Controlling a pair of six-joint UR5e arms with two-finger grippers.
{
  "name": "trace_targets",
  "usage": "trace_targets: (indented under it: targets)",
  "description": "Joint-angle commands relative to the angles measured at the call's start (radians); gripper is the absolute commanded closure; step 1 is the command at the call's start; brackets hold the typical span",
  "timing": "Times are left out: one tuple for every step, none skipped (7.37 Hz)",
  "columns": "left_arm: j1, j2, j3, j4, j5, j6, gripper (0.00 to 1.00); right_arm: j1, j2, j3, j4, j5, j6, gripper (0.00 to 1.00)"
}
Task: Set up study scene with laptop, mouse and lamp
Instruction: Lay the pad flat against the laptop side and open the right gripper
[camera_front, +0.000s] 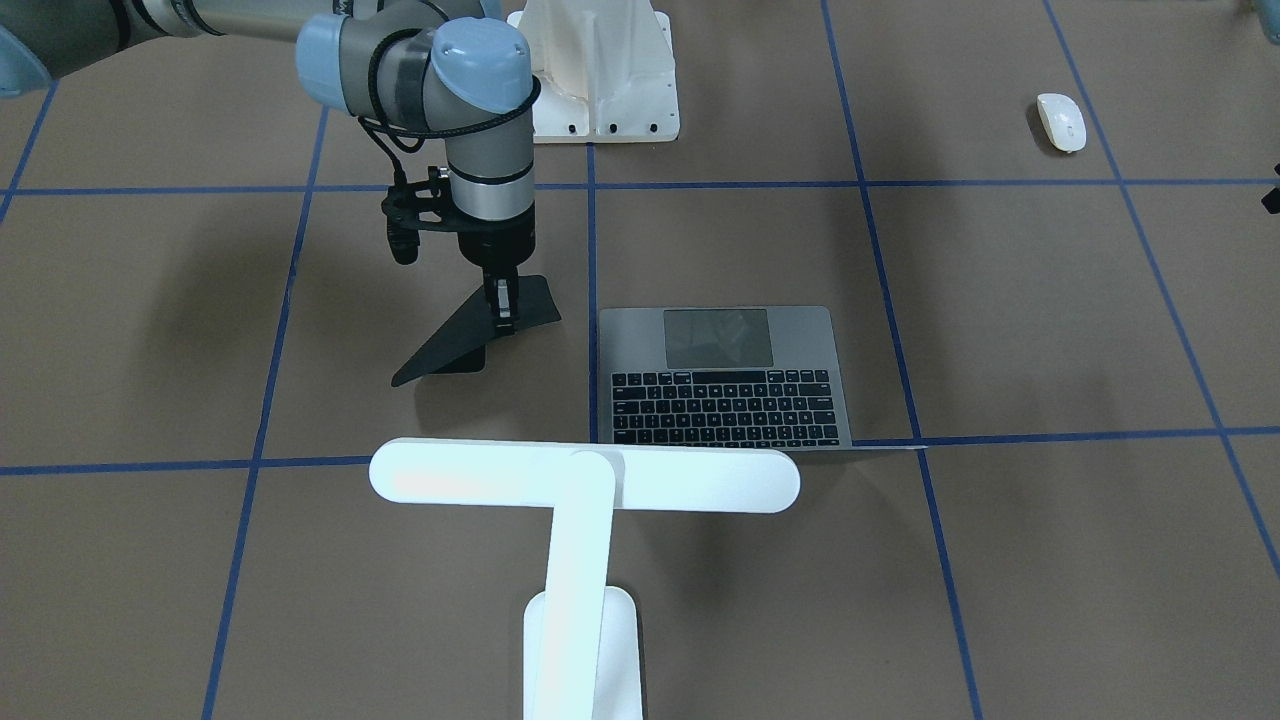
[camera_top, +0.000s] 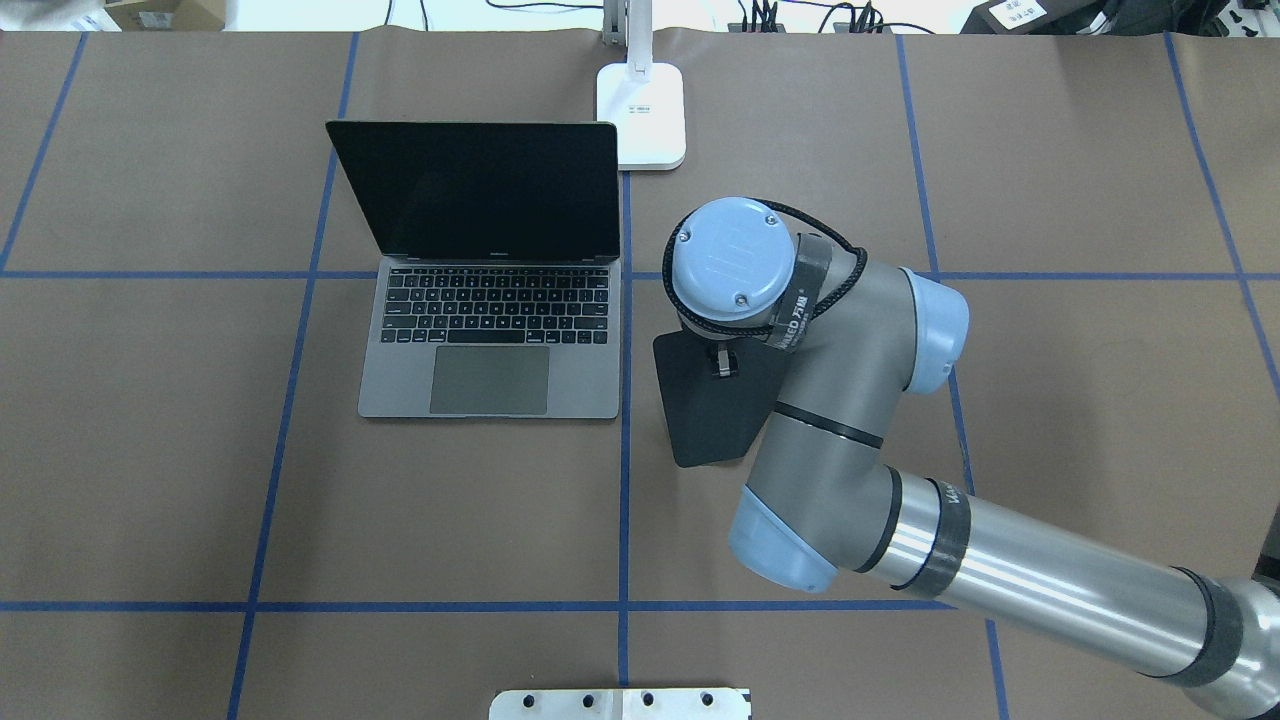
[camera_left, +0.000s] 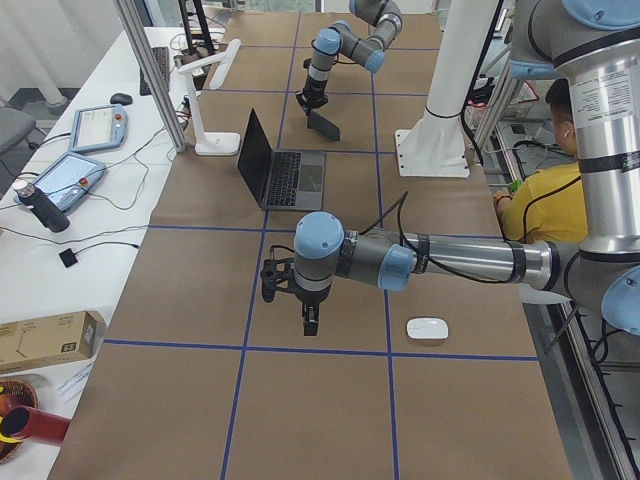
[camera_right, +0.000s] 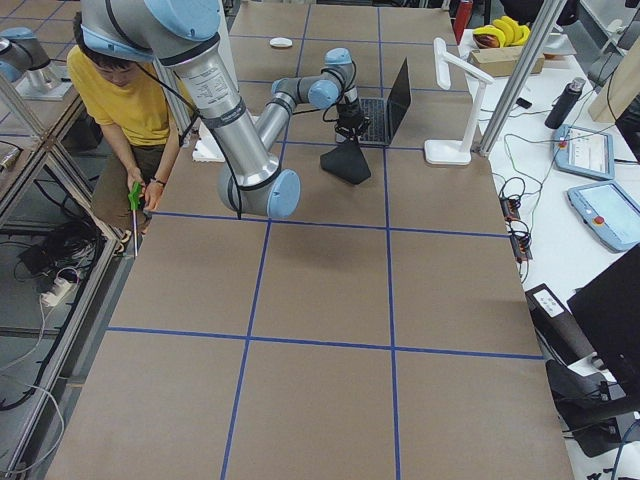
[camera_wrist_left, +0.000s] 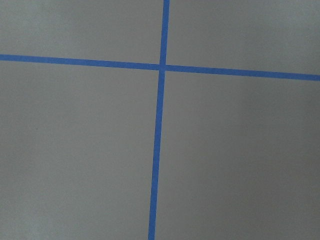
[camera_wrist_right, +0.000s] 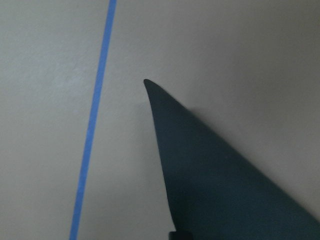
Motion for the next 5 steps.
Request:
trace_targets:
  targets:
    - [0.000, 0.000, 0.000, -0.001, 0.000, 0.000, 0.00, 0.002, 0.065, -0.115, 0.107, -0.029, 0.042, 1.00]
    - [0.000, 0.000, 0.000, -0.001, 0.000, 0.000, 0.00, 0.005, 0.076, -0.156, 0.156, -0.039, 0.043, 1.00]
    - [0.000, 0.000, 0.000, -0.001, 0.000, 0.000, 0.00, 0.017, 0.076, -0.173, 0.190, -0.058, 0.051, 1.00]
    - [0.000, 0.000, 0.000, -0.001, 0.000, 0.000, 0.00, 0.022, 0.084, -0.195, 0.196, -0.067, 0.057, 1.00]
    - [0.000, 0.000, 0.000, 0.001, -0.002, 0.000, 0.00, 0.030, 0.108, -0.232, 0.195, -0.076, 0.057, 1.00]
